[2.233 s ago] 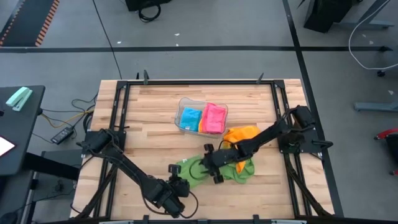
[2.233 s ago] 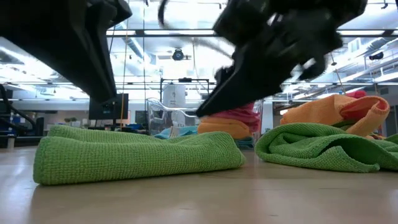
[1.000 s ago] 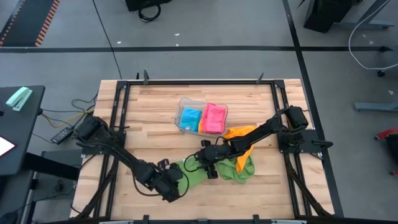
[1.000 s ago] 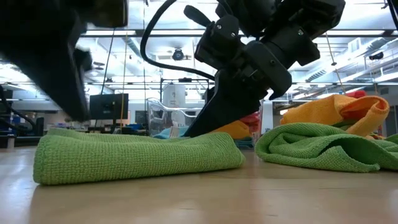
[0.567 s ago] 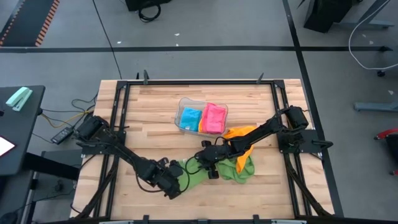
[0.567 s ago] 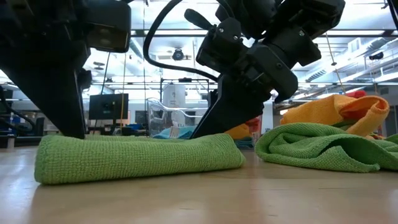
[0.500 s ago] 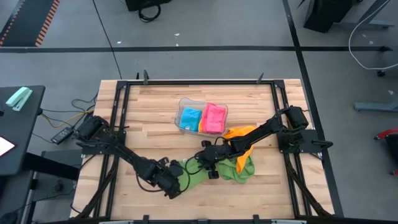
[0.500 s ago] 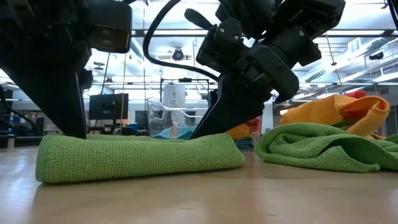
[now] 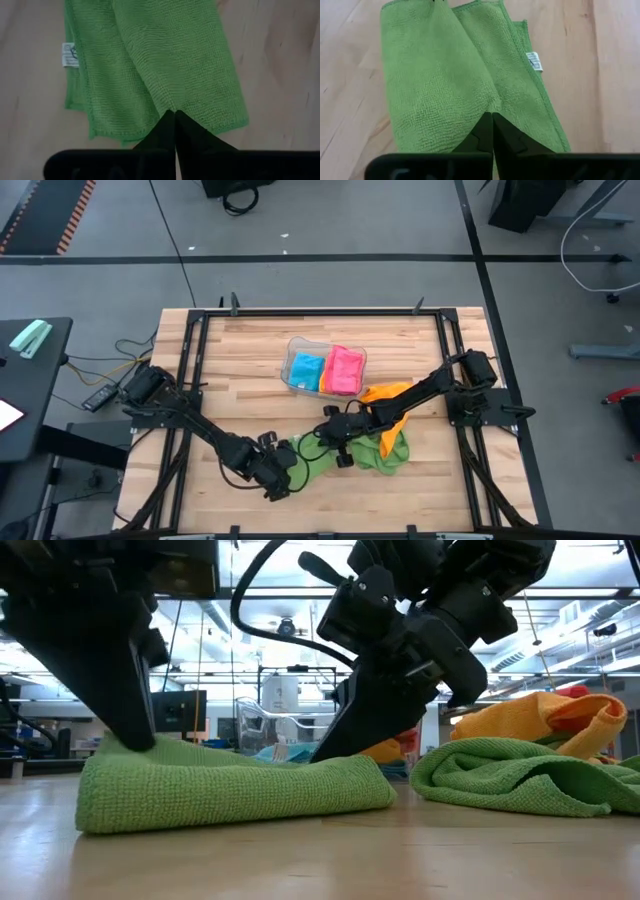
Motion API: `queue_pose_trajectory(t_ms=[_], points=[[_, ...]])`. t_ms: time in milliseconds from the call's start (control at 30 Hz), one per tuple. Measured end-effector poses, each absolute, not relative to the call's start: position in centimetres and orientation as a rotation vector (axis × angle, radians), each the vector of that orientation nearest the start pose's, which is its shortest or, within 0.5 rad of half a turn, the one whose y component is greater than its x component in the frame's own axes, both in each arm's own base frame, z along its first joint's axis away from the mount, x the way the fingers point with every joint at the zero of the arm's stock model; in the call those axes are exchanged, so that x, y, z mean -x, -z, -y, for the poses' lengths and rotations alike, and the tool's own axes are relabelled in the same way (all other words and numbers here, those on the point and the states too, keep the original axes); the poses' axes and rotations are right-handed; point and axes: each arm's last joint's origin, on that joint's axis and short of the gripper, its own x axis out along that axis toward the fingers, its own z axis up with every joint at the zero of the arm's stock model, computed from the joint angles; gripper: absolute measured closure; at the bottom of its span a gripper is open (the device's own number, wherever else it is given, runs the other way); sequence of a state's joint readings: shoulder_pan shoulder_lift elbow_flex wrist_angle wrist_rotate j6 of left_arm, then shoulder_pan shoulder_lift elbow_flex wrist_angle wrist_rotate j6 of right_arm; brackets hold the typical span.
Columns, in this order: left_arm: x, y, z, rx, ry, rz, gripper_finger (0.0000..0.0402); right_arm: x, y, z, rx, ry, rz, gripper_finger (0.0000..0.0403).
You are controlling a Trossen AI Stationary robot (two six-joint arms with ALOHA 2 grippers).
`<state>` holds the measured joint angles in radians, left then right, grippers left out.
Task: Fold microfiber towels
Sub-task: Fold the top green microfiber cloth
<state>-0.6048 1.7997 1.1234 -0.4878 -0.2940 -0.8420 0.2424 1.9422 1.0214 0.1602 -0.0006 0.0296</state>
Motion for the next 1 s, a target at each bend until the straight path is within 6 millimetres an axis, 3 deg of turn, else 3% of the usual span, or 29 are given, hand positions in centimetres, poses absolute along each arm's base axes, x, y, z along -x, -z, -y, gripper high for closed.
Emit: queue_pose_trajectory(t_ms=[533, 1000], points=[[-29.1, -17.6, 18.7, 0.073, -0.203, -1.046, 0.0386, -36.3, -14.7, -9.1, 0.104, -0.169, -0.753, 0.0401], [-29.2, -17.6, 18.0, -0.038, -0.245, -1.021, 0.0384, -36.1, -14.7, -8.9, 0.140, -0.108, -0.772, 0.0402]])
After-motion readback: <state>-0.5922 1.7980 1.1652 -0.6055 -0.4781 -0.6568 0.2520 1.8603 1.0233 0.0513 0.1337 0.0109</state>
